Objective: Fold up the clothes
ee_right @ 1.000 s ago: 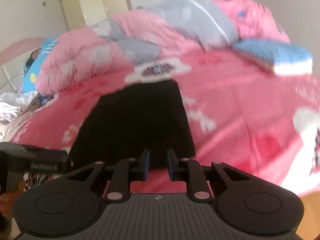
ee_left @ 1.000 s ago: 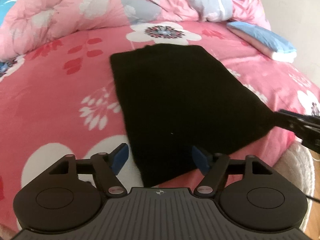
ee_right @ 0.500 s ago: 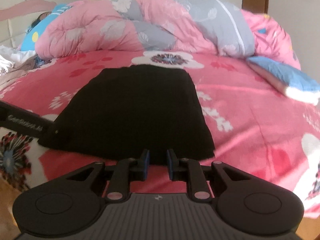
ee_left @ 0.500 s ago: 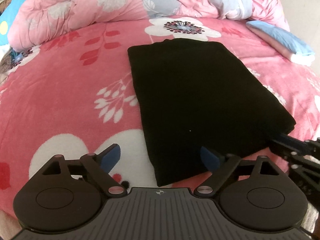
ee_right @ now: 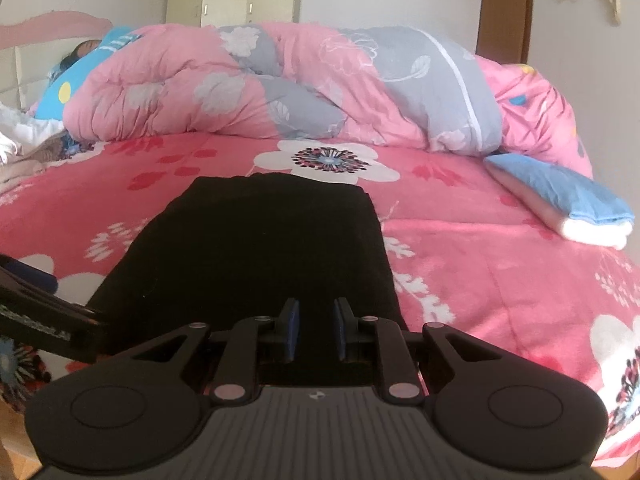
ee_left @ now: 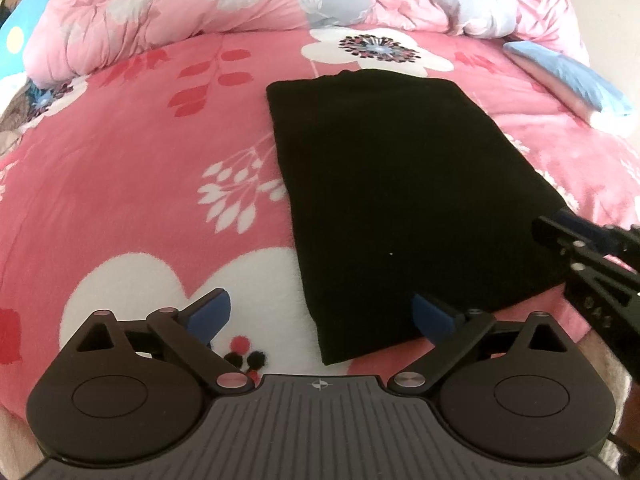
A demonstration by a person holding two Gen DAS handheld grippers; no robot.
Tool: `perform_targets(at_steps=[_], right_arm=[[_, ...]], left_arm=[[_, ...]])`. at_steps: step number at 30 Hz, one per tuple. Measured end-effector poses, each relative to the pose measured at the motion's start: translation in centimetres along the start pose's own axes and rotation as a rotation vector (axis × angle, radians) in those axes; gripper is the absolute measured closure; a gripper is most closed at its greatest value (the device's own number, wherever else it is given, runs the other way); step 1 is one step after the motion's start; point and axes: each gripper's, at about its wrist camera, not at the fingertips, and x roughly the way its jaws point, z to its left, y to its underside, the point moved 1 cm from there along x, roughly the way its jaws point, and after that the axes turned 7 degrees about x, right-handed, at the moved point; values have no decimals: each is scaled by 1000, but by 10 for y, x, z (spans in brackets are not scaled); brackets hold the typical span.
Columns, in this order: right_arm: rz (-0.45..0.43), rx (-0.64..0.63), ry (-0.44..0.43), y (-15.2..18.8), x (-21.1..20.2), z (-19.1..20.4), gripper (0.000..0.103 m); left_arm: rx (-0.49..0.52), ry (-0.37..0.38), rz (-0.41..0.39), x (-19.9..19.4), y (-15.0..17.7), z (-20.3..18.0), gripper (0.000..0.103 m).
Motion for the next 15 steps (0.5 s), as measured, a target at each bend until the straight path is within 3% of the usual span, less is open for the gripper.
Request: perform_targets(at_steps=[15], right_arm=[[34, -29, 26, 15, 17, 3, 78]], left_arm=[[-22, 8, 21, 5, 2, 4, 1]])
